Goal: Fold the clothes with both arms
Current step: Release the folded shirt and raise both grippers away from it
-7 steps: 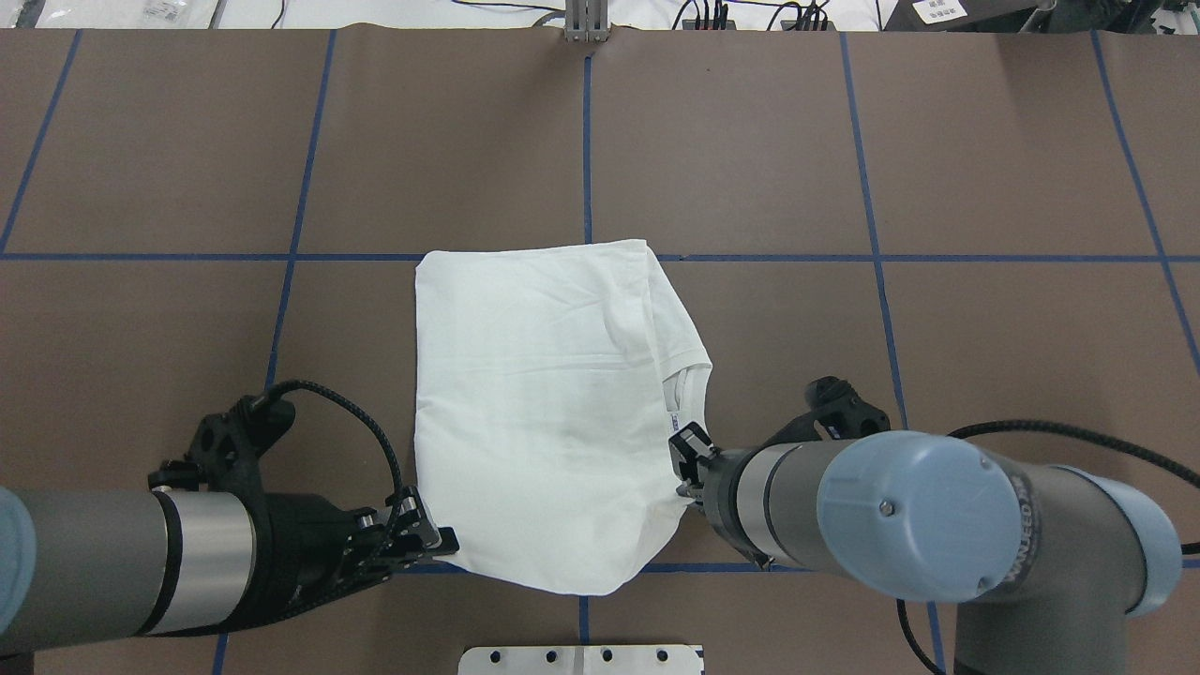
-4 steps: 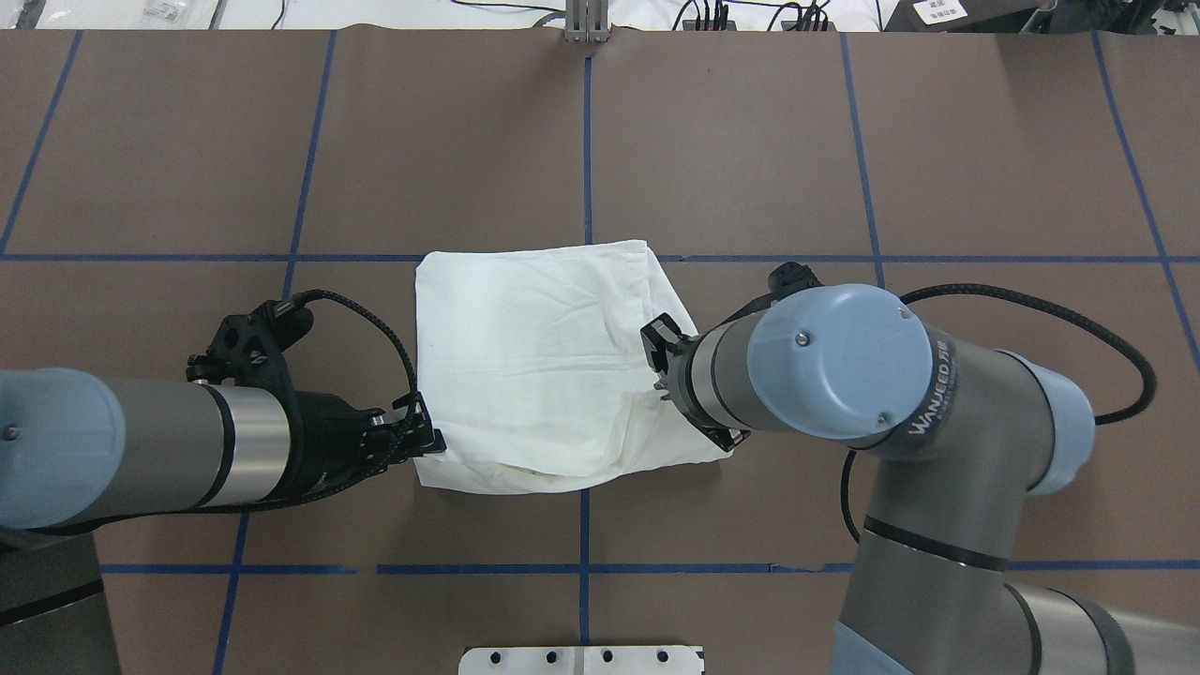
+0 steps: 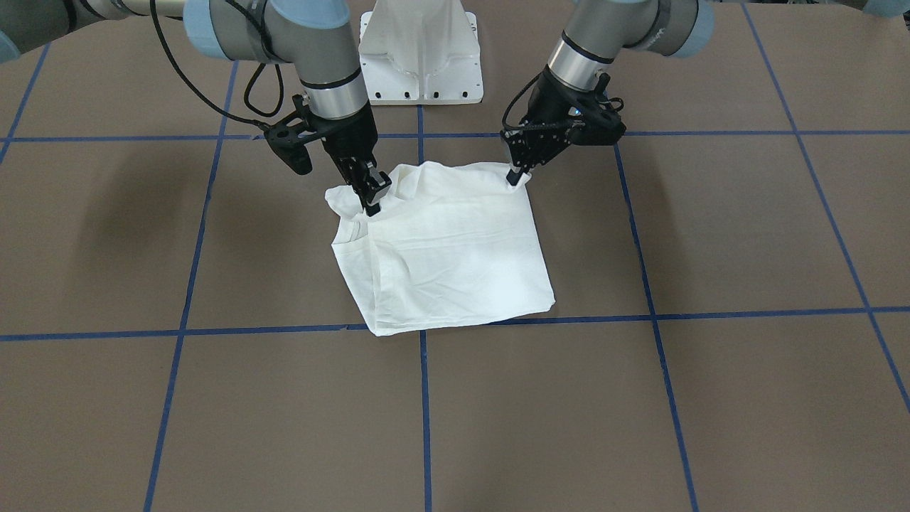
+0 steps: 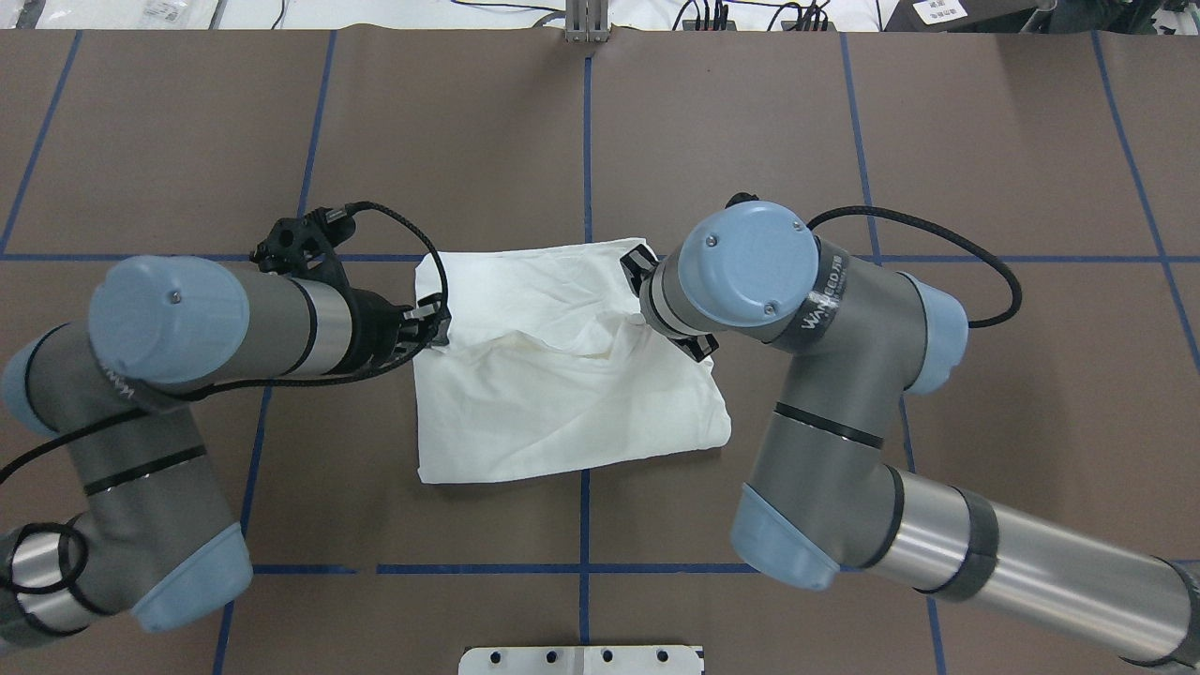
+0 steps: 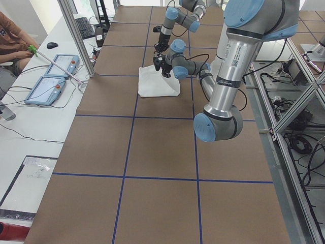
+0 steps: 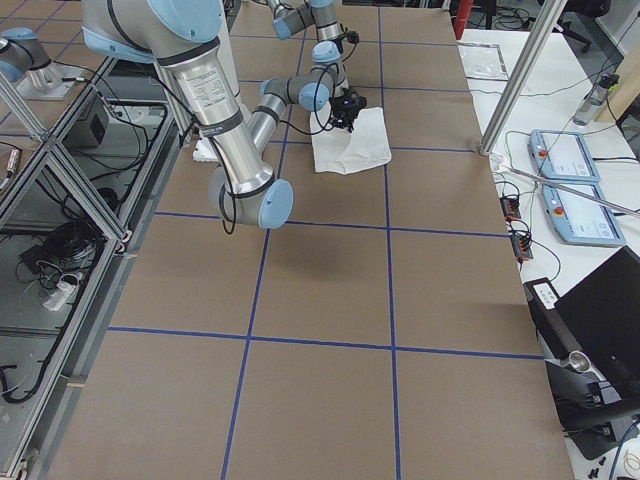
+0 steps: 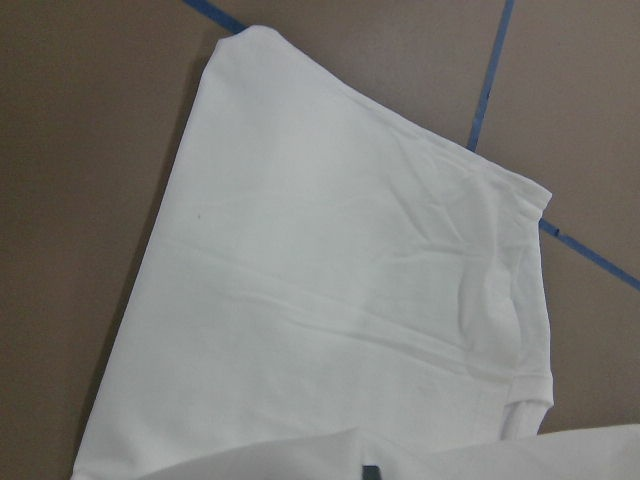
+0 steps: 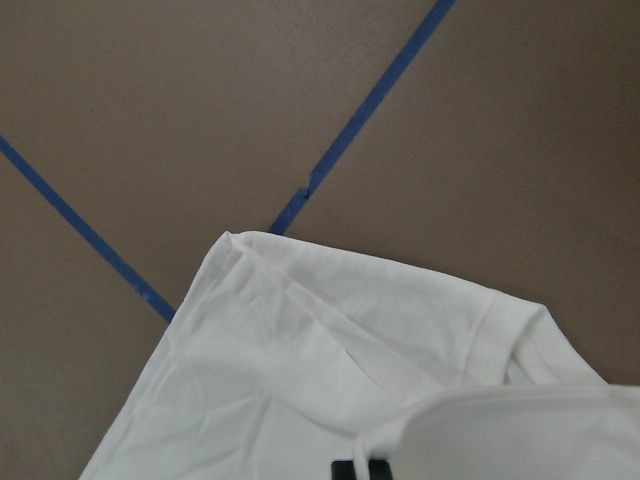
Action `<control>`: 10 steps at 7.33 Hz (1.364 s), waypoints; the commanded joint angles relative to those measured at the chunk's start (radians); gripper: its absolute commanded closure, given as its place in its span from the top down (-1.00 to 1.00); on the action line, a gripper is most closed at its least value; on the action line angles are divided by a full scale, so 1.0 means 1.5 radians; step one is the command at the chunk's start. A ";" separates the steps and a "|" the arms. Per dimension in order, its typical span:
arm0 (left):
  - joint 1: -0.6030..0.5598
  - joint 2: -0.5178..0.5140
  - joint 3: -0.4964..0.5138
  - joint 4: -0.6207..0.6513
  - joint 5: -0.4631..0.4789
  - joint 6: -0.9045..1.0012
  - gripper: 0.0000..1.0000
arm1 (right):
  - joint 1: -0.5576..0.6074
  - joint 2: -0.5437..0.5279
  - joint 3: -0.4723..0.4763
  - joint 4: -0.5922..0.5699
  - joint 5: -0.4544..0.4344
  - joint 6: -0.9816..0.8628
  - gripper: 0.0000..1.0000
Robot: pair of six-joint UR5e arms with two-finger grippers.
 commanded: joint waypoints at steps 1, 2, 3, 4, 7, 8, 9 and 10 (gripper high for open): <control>-0.072 -0.083 0.250 -0.141 0.003 0.043 0.08 | 0.047 0.087 -0.228 0.107 0.021 -0.062 0.99; -0.106 -0.088 0.329 -0.243 0.002 0.067 0.99 | 0.078 0.112 -0.309 0.168 0.036 -0.139 1.00; -0.125 -0.087 0.330 -0.253 -0.001 0.105 1.00 | 0.123 0.111 -0.314 0.172 0.077 -0.222 1.00; -0.136 -0.087 0.330 -0.255 -0.003 0.108 1.00 | 0.167 0.102 -0.315 0.172 0.144 -0.243 1.00; -0.186 -0.075 0.307 -0.256 -0.095 0.203 1.00 | 0.220 0.028 -0.273 0.170 0.213 -0.333 1.00; -0.187 -0.030 0.264 -0.254 -0.124 0.275 1.00 | 0.267 -0.041 -0.229 0.170 0.259 -0.424 1.00; -0.189 0.014 0.219 -0.254 -0.146 0.391 1.00 | 0.322 -0.103 -0.202 0.165 0.302 -0.550 1.00; -0.230 0.066 0.171 -0.247 -0.183 0.469 1.00 | 0.371 -0.171 -0.178 0.165 0.340 -0.664 1.00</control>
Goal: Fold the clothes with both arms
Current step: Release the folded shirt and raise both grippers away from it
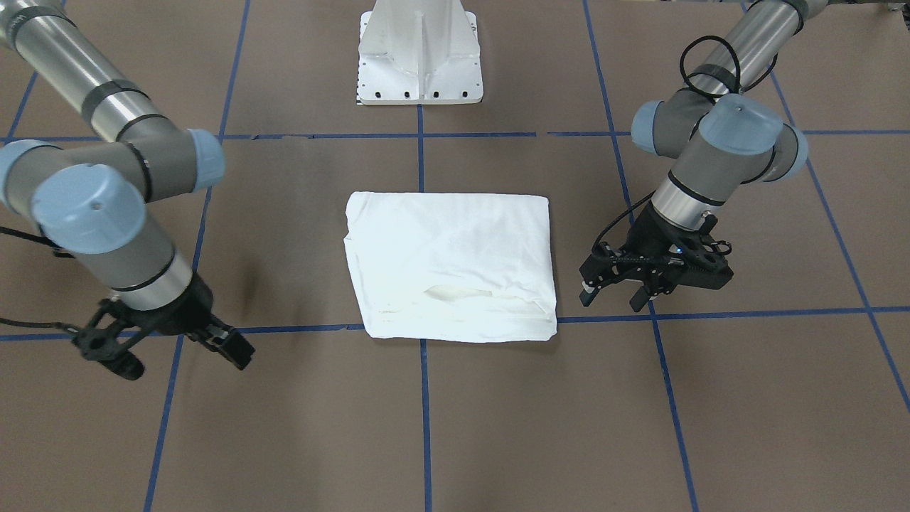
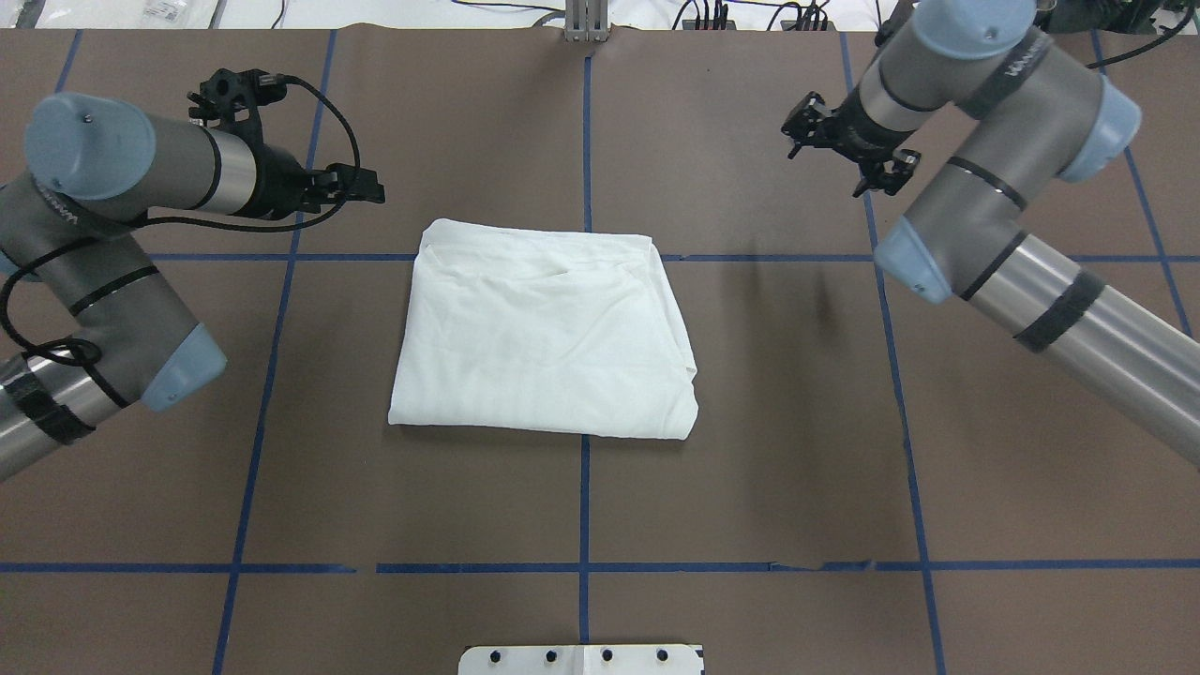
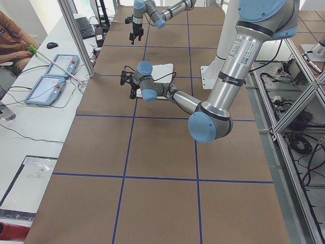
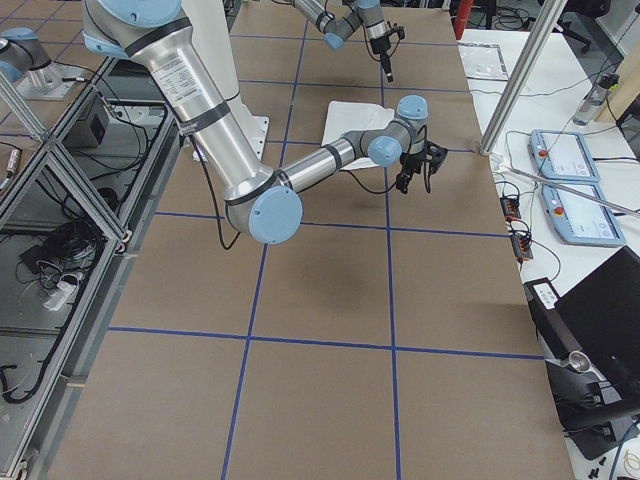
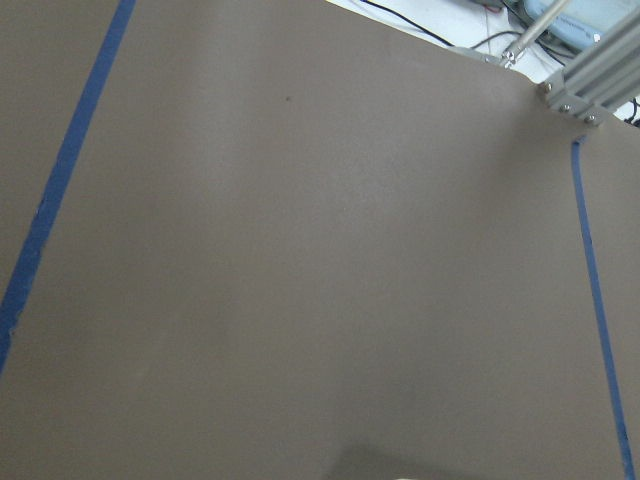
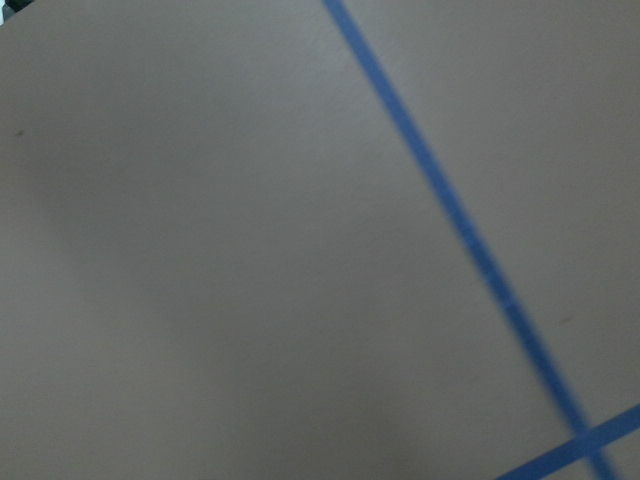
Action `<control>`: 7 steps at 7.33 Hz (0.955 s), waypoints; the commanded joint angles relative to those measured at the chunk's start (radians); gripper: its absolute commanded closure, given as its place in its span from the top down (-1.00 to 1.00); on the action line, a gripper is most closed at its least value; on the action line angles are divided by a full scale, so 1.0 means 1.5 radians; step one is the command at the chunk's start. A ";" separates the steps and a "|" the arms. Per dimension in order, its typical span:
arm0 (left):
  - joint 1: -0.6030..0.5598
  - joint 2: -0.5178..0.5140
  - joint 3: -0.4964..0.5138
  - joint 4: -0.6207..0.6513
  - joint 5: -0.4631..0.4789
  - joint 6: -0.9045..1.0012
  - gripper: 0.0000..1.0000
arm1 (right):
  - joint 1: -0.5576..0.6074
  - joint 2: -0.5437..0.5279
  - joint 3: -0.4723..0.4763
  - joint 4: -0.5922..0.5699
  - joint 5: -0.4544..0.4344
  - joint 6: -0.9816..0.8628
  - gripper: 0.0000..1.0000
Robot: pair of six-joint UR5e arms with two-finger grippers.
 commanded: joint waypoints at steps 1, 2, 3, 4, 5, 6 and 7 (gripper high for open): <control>-0.063 0.109 -0.099 0.027 -0.069 0.172 1.00 | 0.109 -0.134 0.044 -0.006 0.059 -0.304 1.00; -0.100 0.160 -0.132 0.065 -0.096 0.277 1.00 | 0.153 -0.167 0.038 -0.025 0.065 -0.443 1.00; -0.147 0.209 -0.150 0.087 -0.110 0.415 1.00 | 0.199 -0.168 0.038 -0.072 0.073 -0.535 1.00; -0.184 0.221 -0.141 0.130 -0.131 0.481 1.00 | 0.242 -0.170 0.039 -0.104 0.089 -0.600 1.00; -0.195 0.216 -0.136 0.205 -0.134 0.478 1.00 | 0.281 -0.201 0.055 -0.122 0.094 -0.666 1.00; -0.248 0.212 -0.123 0.239 -0.168 0.490 1.00 | 0.306 -0.228 0.068 -0.138 0.115 -0.706 1.00; -0.303 0.215 -0.121 0.242 -0.258 0.515 1.00 | 0.330 -0.229 0.069 -0.169 0.142 -0.752 1.00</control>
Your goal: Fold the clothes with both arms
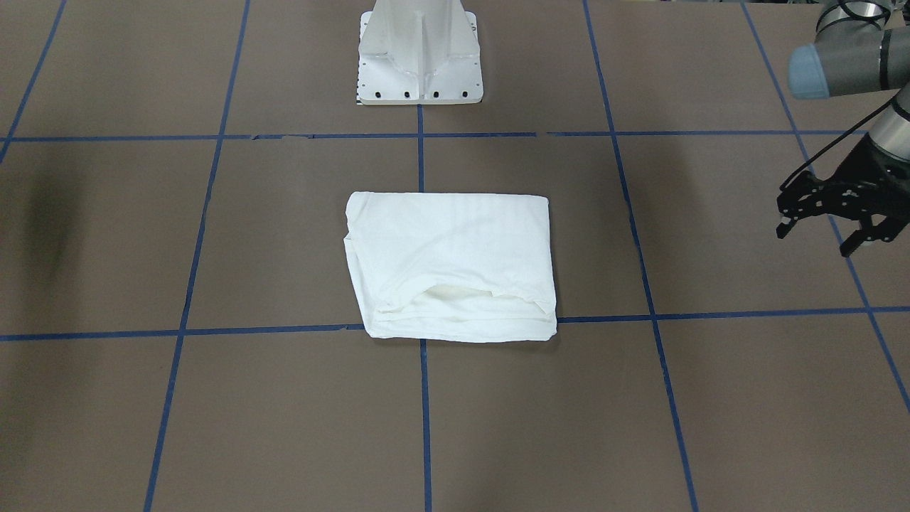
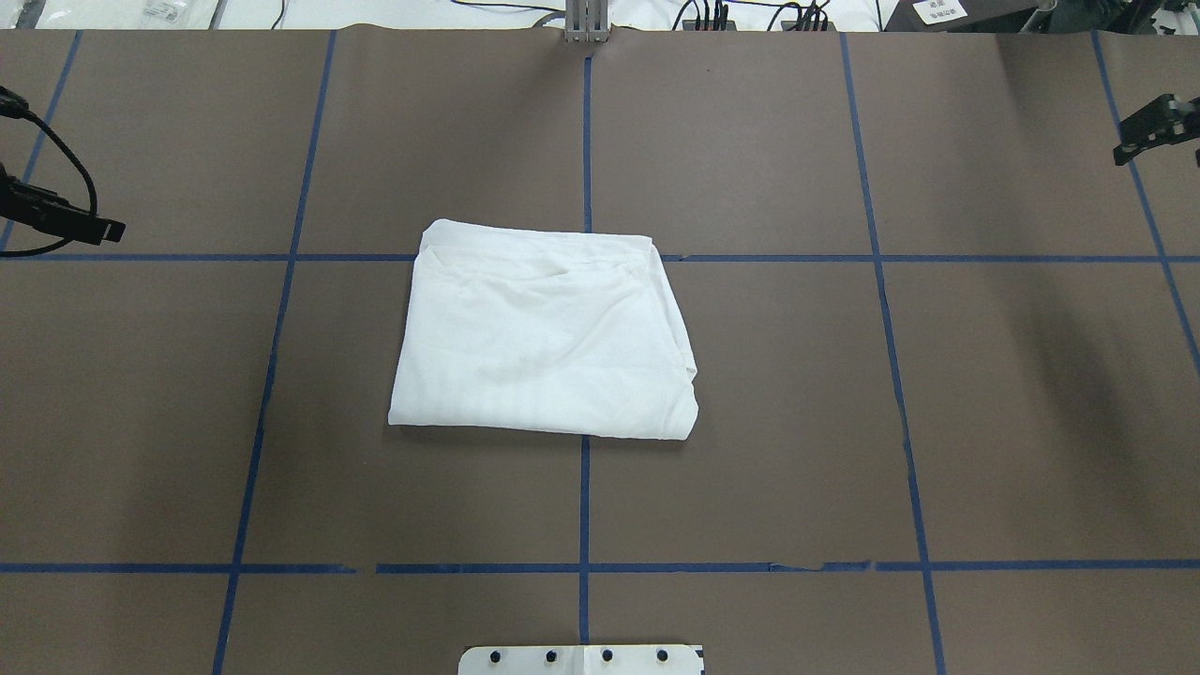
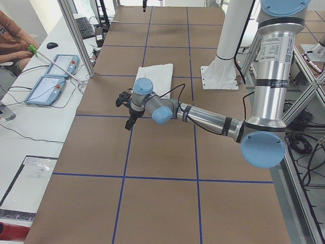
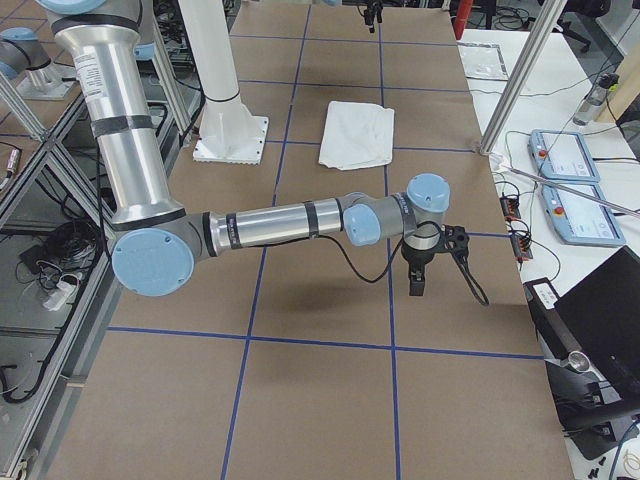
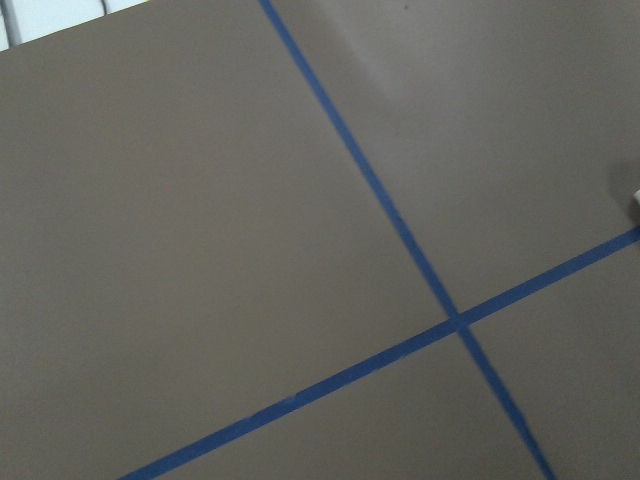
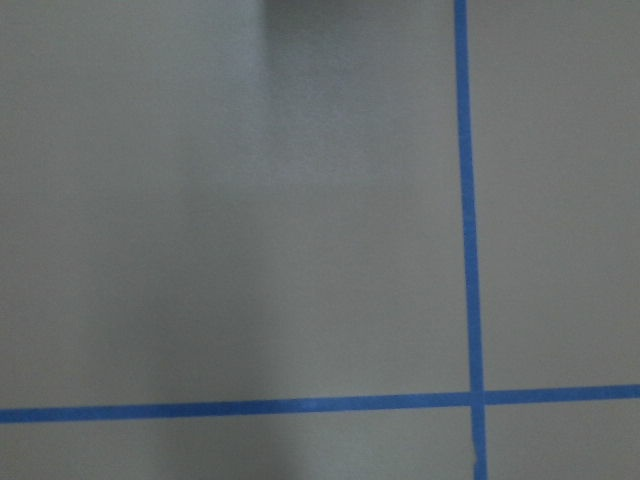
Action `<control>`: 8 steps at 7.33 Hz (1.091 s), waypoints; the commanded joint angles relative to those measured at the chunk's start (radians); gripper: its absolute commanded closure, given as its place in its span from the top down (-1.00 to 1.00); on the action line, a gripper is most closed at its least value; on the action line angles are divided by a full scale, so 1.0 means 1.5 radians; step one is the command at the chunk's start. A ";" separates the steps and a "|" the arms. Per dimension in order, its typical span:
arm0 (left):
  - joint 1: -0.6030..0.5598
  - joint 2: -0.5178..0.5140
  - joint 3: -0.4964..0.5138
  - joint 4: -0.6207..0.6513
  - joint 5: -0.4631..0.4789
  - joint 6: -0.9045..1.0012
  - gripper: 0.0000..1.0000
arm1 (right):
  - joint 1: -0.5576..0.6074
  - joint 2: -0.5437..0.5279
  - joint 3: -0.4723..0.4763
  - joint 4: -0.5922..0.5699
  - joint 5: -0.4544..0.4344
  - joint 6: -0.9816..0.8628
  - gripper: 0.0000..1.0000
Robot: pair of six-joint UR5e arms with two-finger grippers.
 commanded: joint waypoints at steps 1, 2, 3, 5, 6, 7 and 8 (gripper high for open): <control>-0.101 0.015 0.009 0.028 -0.109 0.095 1.00 | 0.049 -0.010 0.003 -0.080 0.027 -0.137 1.00; -0.137 0.038 0.008 0.034 -0.112 0.168 1.00 | 0.056 0.002 0.006 -0.119 0.020 -0.183 1.00; -0.148 0.050 0.001 0.061 -0.112 0.183 1.00 | 0.057 0.008 0.007 -0.138 0.019 -0.186 1.00; -0.188 0.051 0.029 0.096 -0.111 0.265 1.00 | 0.060 0.017 0.018 -0.168 0.024 -0.187 1.00; -0.196 0.055 0.034 0.095 -0.108 0.287 1.00 | 0.059 0.019 0.027 -0.174 0.022 -0.186 1.00; -0.197 0.055 0.044 0.096 -0.110 0.282 1.00 | 0.054 0.018 0.027 -0.173 0.022 -0.185 1.00; -0.197 0.057 0.044 0.090 -0.114 0.288 1.00 | 0.051 0.017 0.015 -0.169 0.026 -0.174 1.00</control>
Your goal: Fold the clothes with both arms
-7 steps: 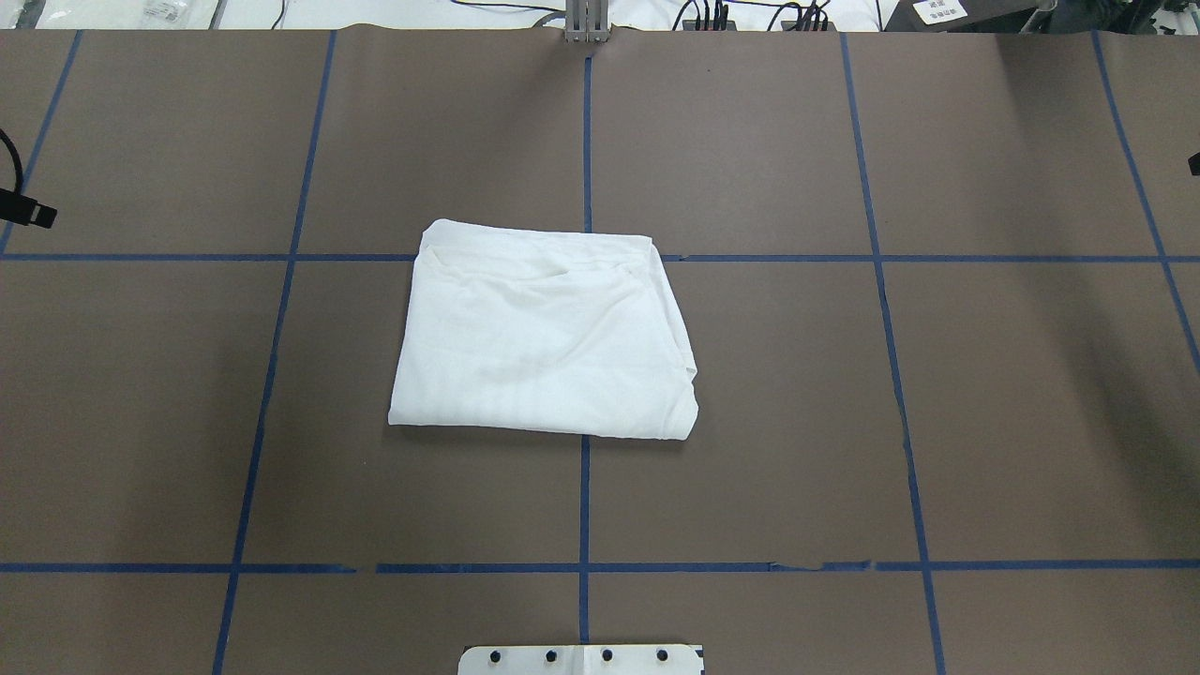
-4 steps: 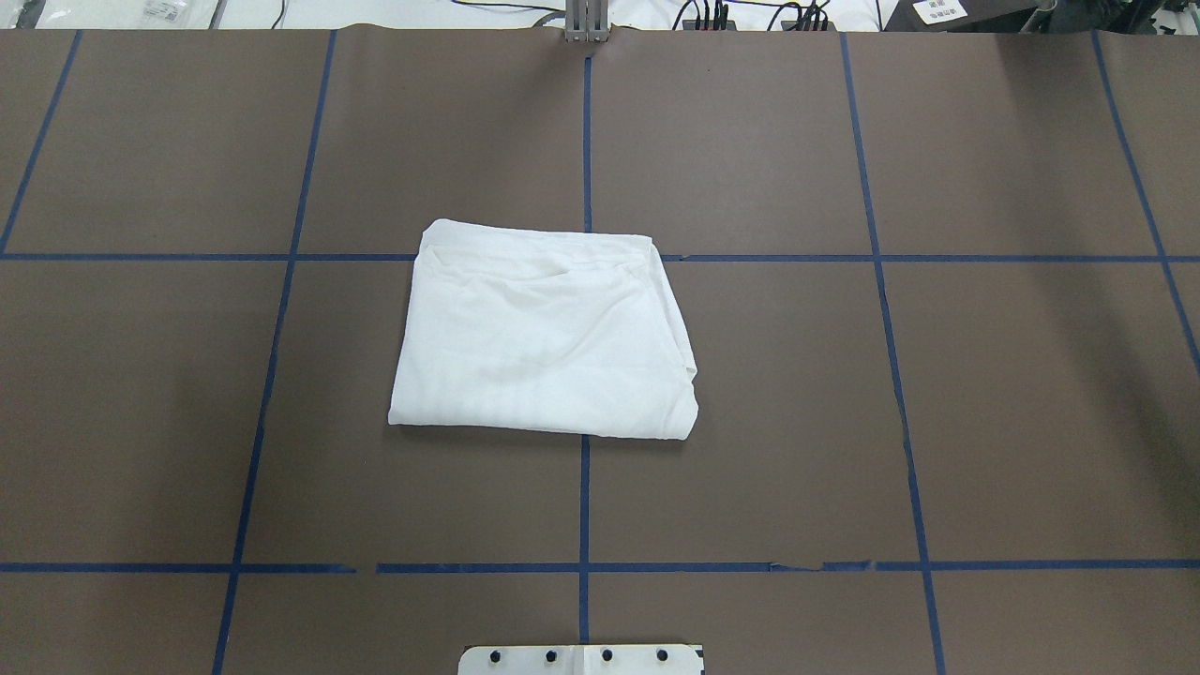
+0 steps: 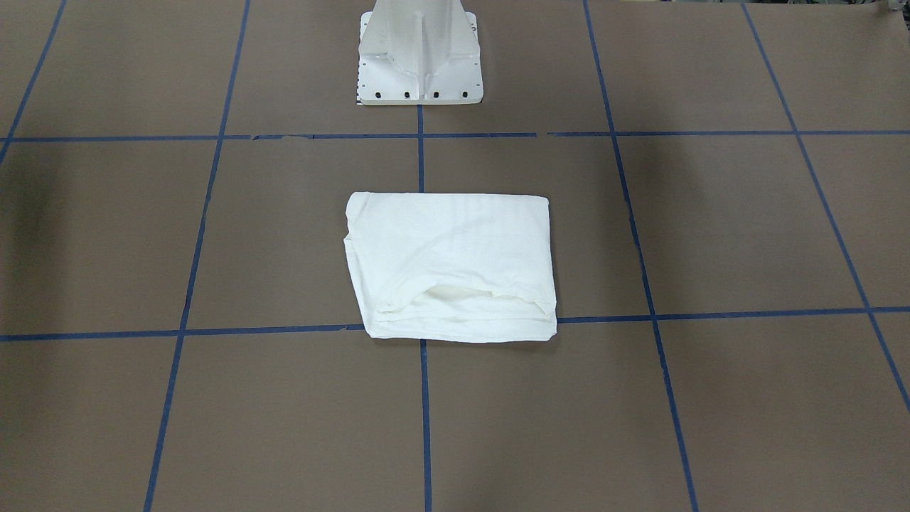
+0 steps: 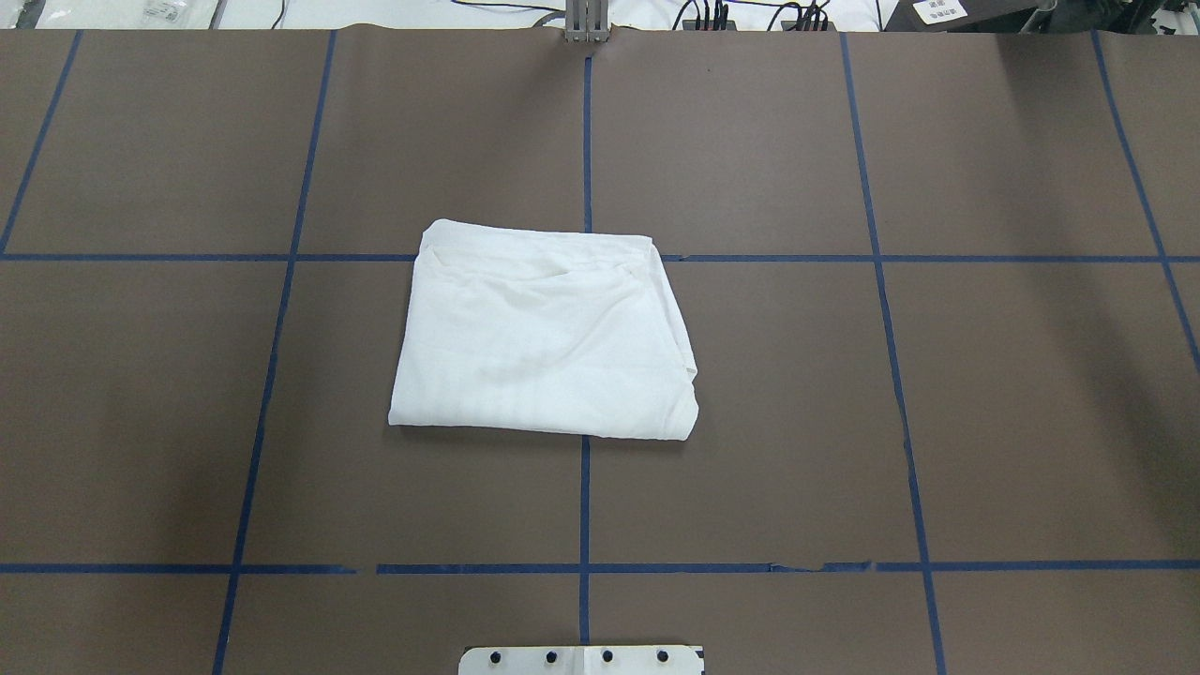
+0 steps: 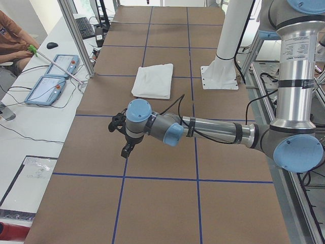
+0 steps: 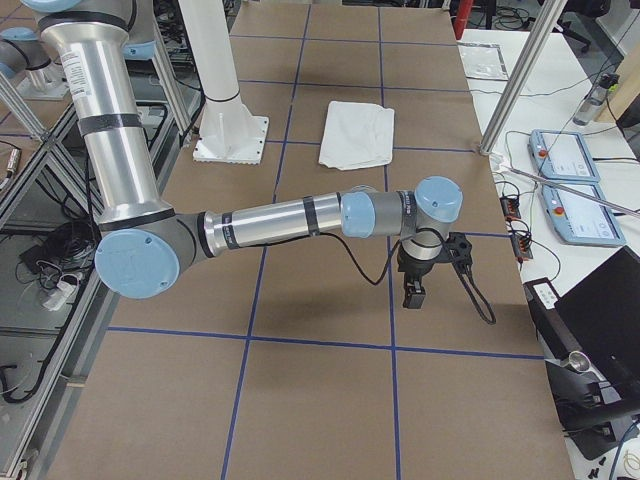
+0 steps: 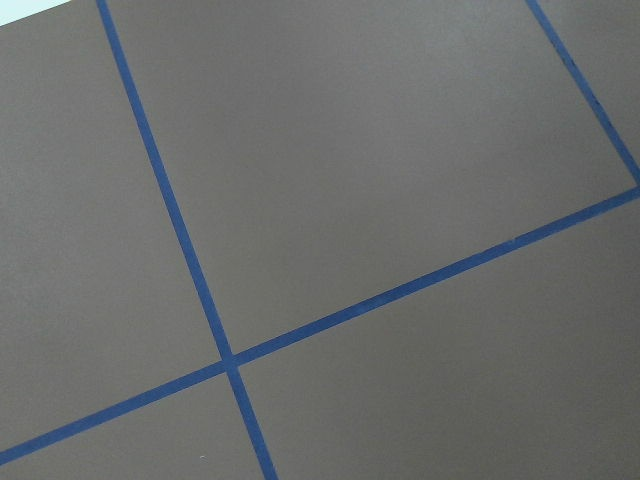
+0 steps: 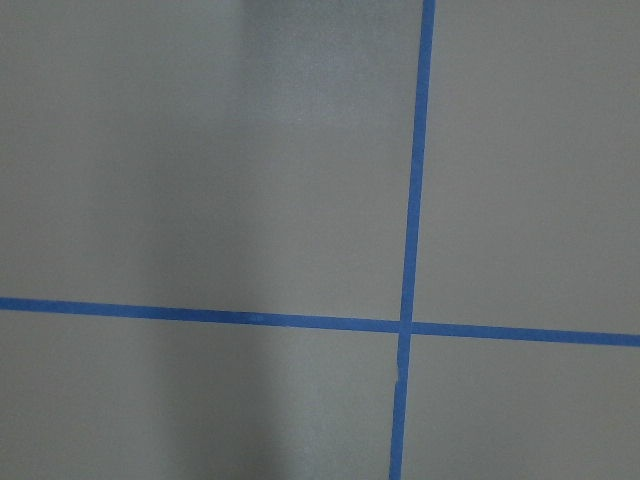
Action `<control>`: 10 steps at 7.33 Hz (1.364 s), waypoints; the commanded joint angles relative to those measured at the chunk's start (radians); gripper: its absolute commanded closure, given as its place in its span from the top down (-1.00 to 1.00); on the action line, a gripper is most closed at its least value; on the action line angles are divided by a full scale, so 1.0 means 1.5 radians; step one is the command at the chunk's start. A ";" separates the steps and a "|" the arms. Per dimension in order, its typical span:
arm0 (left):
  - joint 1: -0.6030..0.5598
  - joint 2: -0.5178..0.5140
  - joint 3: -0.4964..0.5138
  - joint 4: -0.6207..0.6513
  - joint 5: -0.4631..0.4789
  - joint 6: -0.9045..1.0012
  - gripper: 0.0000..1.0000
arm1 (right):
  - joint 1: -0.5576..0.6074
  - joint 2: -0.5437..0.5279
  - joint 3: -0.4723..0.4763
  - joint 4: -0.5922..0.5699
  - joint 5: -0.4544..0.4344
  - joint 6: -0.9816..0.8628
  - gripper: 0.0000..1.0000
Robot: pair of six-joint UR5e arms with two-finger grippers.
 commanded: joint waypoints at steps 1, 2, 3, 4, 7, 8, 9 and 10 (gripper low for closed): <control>-0.001 -0.002 0.005 -0.003 -0.002 0.000 1.00 | -0.011 -0.001 -0.011 0.004 0.002 0.010 1.00; -0.001 -0.009 -0.002 -0.001 -0.001 -0.001 1.00 | -0.017 -0.003 -0.010 0.006 -0.002 0.000 1.00; -0.001 -0.009 -0.005 -0.002 -0.003 -0.001 1.00 | -0.019 -0.002 -0.001 0.006 -0.003 0.010 1.00; -0.001 -0.006 -0.007 -0.006 -0.001 -0.001 1.00 | -0.031 -0.003 -0.005 0.006 -0.003 0.010 1.00; 0.000 0.000 0.000 -0.007 -0.001 0.001 1.00 | -0.043 0.006 -0.004 0.007 -0.003 0.020 1.00; 0.001 -0.001 0.004 -0.007 -0.001 0.001 1.00 | -0.038 0.021 -0.001 0.008 -0.004 0.021 1.00; 0.000 -0.001 -0.001 -0.008 -0.002 0.001 1.00 | -0.038 0.021 0.000 0.008 -0.003 0.023 1.00; 0.000 0.000 -0.004 -0.009 -0.003 0.002 1.00 | -0.039 0.019 -0.001 0.008 -0.002 0.023 1.00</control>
